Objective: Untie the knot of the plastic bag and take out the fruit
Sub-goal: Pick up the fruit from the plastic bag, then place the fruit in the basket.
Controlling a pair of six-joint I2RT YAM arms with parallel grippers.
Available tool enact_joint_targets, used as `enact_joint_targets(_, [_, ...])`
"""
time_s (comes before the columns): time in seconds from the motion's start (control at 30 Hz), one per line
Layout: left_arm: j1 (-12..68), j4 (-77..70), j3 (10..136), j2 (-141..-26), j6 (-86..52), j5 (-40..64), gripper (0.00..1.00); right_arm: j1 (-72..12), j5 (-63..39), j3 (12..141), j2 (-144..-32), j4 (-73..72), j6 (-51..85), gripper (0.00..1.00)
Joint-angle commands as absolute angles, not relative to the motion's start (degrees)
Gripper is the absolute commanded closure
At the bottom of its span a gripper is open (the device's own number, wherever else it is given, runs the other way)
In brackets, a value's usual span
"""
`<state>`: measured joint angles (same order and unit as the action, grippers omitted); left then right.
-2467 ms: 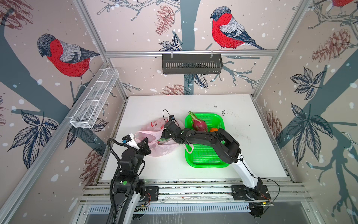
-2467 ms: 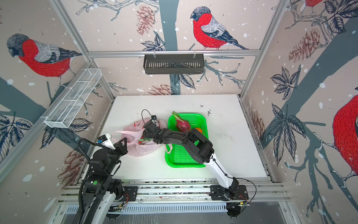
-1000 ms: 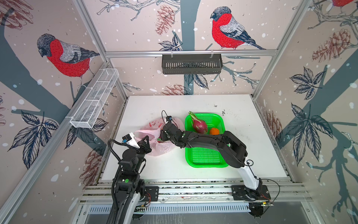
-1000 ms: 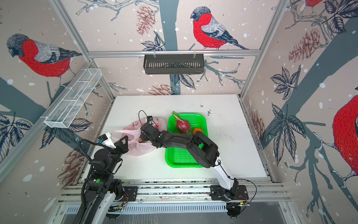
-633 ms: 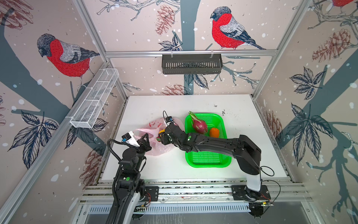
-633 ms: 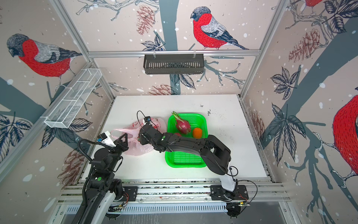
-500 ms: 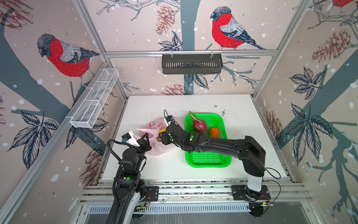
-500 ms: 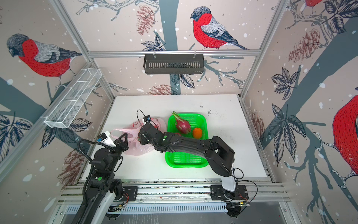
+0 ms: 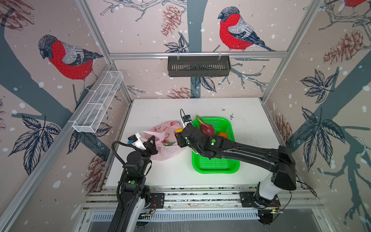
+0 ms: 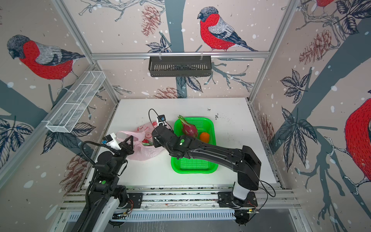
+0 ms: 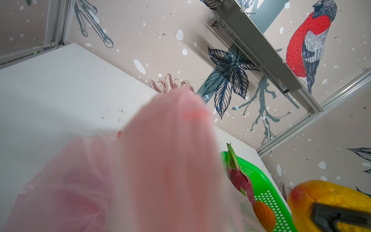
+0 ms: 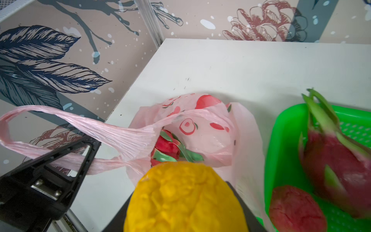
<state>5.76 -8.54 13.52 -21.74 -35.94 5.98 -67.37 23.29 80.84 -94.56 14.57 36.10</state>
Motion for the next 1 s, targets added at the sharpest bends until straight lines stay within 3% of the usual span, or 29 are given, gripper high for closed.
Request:
enact_joint_targets(0.0, [5.72, -12.00, 14.30, -22.30, -34.50, 7.18, 1.00, -67.00, 28.60, 78.78, -91.51, 18.81, 37.97, 0.68])
enact_joint_targets(0.33, [5.71, -12.30, 14.18, -23.31, -34.23, 8.43, 1.00, -64.20, 32.43, 67.88, -82.71, 22.53, 43.49, 0.68])
enact_joint_targets(0.97, [5.71, -11.51, 14.41, -24.65, -34.01, 7.74, 1.00, -56.95, 26.65, 50.15, -77.18, 22.29, 51.76, 0.66])
